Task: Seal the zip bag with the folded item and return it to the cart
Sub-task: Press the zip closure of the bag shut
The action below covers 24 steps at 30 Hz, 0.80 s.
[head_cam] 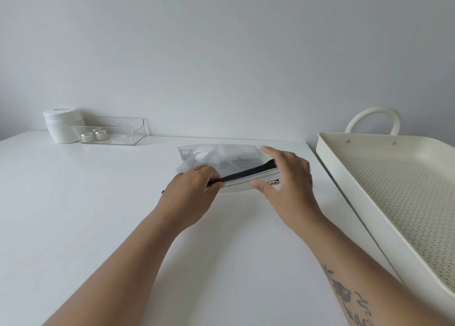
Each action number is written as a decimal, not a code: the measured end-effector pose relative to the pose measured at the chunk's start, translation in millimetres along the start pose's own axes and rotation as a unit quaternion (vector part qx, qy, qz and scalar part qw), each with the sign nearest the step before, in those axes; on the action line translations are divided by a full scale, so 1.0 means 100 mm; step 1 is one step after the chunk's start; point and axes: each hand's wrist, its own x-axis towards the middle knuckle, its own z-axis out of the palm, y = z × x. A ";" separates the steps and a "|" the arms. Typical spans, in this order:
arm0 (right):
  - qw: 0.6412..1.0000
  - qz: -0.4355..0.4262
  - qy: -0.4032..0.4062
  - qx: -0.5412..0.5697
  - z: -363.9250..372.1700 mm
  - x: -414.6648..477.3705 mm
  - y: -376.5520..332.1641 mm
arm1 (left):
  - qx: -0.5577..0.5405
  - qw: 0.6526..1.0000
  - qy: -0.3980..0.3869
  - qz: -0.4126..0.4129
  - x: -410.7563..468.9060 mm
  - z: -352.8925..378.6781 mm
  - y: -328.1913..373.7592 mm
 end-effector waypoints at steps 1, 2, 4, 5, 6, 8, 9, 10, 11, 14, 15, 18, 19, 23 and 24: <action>0.999 -0.038 -0.011 -0.031 0.03 -0.01 -0.06 | -0.001 1.000 0.000 0.010 0.00 0.01 0.02; 0.996 -0.063 -0.026 -0.058 0.06 -0.03 -0.11 | 0.000 1.000 0.000 0.022 -0.01 0.02 0.05; 0.992 -0.074 -0.042 -0.090 0.11 -0.05 -0.15 | 0.010 0.999 0.001 0.044 -0.01 0.05 0.12; 0.993 -0.064 -0.041 -0.090 0.11 -0.05 -0.14 | 0.017 0.999 0.004 0.051 -0.01 0.06 0.14; 0.995 -0.048 -0.039 -0.083 0.11 -0.04 -0.11 | 0.021 0.998 0.006 0.054 -0.02 0.07 0.17; 0.997 -0.013 -0.043 -0.061 0.11 -0.04 -0.05 | 0.027 0.998 0.004 0.051 -0.01 0.10 0.21; 0.998 0.001 -0.045 -0.052 0.12 -0.04 -0.03 | 0.031 0.998 0.001 0.047 -0.01 0.11 0.22; 0.998 0.010 -0.041 -0.045 0.12 -0.03 -0.01 | 0.035 0.998 0.002 0.042 0.00 0.11 0.22; 0.998 0.021 -0.035 -0.039 0.11 -0.02 0.01 | 0.040 0.999 0.006 0.036 0.00 0.11 0.20; 0.997 0.066 -0.011 -0.027 0.06 0.01 0.10 | 0.042 0.999 0.023 0.013 0.00 0.07 0.13; 0.997 0.078 -0.007 -0.028 0.04 0.02 0.13 | 0.037 0.999 0.027 0.009 0.00 0.06 0.12; 0.995 0.098 -0.004 -0.035 0.00 0.03 0.17 | 0.008 0.999 0.032 -0.007 0.00 0.04 0.08; 0.994 0.102 -0.005 -0.036 0.00 0.03 0.18 | -0.005 0.999 0.032 -0.013 0.00 0.03 0.07; 0.992 0.121 -0.007 -0.045 -0.03 0.04 0.19 | -0.061 0.997 0.033 -0.027 -0.02 0.02 0.04; 0.991 0.127 -0.007 -0.048 -0.04 0.04 0.20 | -0.073 0.996 0.032 -0.030 -0.02 0.03 0.04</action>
